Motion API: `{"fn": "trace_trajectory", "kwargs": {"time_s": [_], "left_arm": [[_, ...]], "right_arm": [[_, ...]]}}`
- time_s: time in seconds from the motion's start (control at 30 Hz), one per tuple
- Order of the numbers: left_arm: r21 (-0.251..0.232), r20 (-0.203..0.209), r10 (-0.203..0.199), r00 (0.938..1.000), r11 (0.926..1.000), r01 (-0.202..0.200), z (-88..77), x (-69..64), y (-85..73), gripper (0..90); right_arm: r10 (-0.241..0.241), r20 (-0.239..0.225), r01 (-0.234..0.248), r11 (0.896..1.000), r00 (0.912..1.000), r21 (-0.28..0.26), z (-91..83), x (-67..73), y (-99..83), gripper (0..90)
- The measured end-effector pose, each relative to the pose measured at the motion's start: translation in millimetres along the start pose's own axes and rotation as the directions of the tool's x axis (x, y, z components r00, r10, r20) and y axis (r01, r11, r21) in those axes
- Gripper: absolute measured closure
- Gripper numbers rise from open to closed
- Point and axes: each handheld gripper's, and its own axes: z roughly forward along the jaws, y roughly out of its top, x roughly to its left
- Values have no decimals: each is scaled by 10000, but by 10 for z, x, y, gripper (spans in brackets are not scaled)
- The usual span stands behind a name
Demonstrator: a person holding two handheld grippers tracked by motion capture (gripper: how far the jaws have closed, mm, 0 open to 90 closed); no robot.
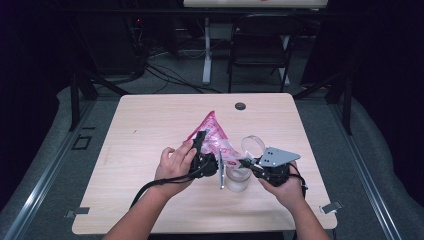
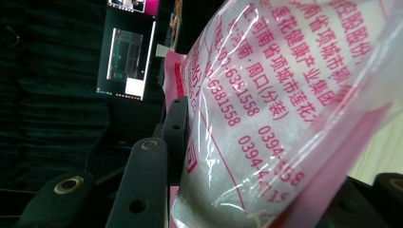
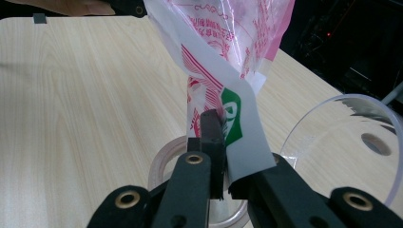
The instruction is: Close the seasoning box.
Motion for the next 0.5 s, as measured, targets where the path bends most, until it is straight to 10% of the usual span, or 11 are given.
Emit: {"fn": "trace_trajectory", "kwargs": {"time_s": [0.5], "left_arm": [[18, 12, 11, 10000, 10000, -11, -5, 6, 5, 659]], "right_arm": [[1, 3, -1, 10000, 10000, -2, 0, 2, 0, 883]]}}
